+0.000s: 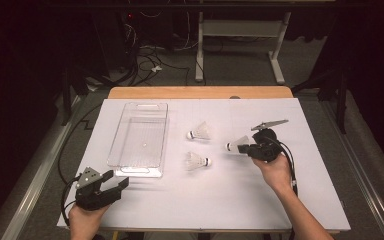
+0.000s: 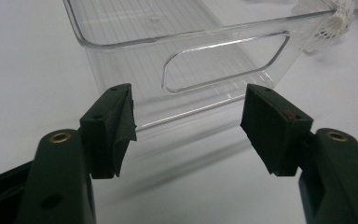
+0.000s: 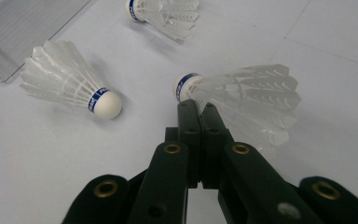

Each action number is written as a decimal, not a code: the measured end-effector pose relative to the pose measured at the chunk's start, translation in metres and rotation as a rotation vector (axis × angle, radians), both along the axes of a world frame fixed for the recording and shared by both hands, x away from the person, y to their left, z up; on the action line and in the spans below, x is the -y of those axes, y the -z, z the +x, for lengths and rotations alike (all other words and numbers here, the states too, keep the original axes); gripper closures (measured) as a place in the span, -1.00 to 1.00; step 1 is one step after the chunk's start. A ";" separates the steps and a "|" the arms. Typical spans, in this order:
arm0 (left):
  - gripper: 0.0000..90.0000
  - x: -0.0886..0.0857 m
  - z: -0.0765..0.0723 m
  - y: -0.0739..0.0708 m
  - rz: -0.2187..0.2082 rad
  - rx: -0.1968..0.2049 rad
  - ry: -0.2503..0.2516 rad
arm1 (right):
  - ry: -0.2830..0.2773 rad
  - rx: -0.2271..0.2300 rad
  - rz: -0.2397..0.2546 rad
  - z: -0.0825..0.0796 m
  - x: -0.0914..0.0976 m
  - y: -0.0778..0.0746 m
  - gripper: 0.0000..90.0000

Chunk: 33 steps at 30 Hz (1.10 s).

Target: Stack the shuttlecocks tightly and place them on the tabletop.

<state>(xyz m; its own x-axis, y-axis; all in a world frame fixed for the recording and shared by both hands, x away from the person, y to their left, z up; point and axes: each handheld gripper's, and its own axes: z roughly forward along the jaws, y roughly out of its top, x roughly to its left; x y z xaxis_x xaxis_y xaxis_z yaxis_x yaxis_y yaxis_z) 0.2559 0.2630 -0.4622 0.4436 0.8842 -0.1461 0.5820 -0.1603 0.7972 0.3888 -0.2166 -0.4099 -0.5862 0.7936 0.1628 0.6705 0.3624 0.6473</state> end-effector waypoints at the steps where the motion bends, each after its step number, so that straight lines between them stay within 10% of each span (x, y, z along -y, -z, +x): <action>1: -0.21 0.000 0.000 0.000 0.000 0.000 0.000 | 0.000 0.001 -0.001 0.002 0.000 -0.001 1.00; 33: -0.21 0.000 0.000 0.000 0.000 -0.002 0.000 | 0.012 -0.006 0.049 0.045 -0.016 -0.004 1.00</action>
<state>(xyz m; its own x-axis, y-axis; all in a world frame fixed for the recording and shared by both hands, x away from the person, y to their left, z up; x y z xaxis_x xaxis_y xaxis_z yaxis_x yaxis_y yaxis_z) 0.2558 0.2630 -0.4624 0.4437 0.8840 -0.1471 0.5834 -0.1603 0.7962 0.4336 -0.2010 -0.4059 -0.5760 0.7914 0.2049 0.6783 0.3227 0.6601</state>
